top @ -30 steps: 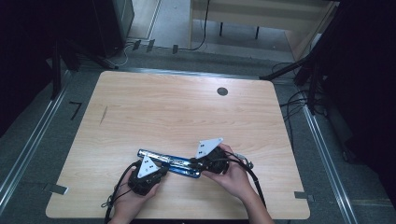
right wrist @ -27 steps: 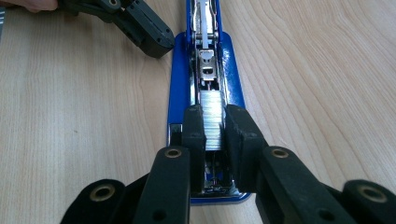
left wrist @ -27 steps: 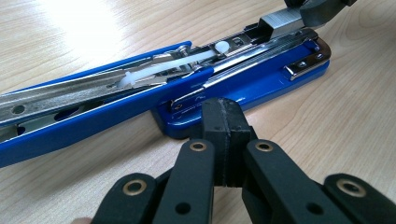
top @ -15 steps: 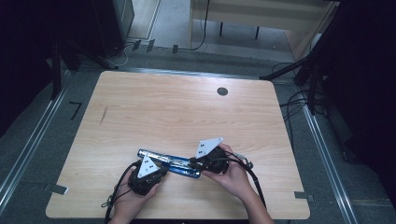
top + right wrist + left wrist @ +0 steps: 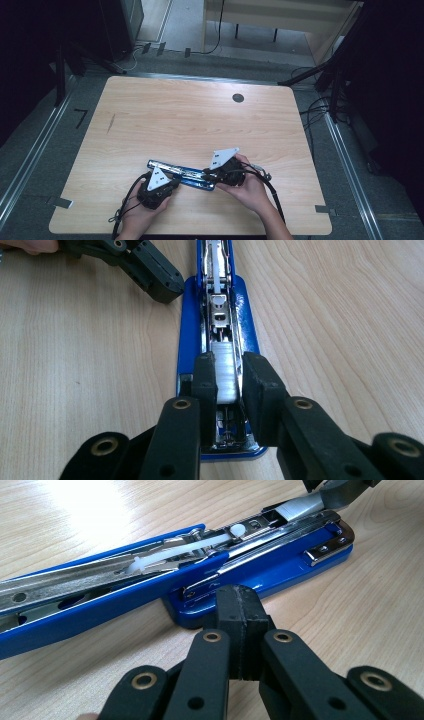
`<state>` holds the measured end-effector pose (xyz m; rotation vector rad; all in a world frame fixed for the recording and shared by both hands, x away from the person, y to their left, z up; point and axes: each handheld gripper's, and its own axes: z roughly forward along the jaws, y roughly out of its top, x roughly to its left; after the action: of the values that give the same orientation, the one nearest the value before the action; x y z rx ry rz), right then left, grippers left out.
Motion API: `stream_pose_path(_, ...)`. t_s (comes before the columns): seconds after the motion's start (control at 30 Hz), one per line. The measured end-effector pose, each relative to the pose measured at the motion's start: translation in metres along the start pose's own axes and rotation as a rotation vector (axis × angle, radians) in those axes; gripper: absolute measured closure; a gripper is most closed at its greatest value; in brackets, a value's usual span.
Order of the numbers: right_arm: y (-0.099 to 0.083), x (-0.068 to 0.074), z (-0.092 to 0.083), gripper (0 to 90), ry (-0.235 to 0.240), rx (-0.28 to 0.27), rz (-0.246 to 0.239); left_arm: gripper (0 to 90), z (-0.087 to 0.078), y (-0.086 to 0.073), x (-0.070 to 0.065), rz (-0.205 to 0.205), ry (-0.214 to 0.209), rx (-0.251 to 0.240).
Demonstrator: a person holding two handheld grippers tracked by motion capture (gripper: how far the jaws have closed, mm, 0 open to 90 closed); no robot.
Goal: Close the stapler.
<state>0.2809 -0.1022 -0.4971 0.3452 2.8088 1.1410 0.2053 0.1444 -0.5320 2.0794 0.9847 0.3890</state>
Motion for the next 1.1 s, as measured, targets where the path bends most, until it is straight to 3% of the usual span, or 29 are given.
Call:
stream_pose_path(0.17, -0.001, 0.000, -0.002, 77.5, -0.001, -0.008, 0.013, 90.0, 0.000, 0.000, 0.000, -0.002, -0.001, -0.002)
stream_pose_path(0.43, -0.004, 0.002, -0.006, 86.3, -0.026, -0.056, 0.048, 90.0, 0.000, 0.000, 0.001, -0.008, -0.004, -0.007)
stream_pose_path(1.1, -0.019, 0.006, -0.016, 89.0, -0.137, -0.190, 0.207, 90.0, -0.003, -0.001, 0.005, -0.048, 0.014, -0.021)
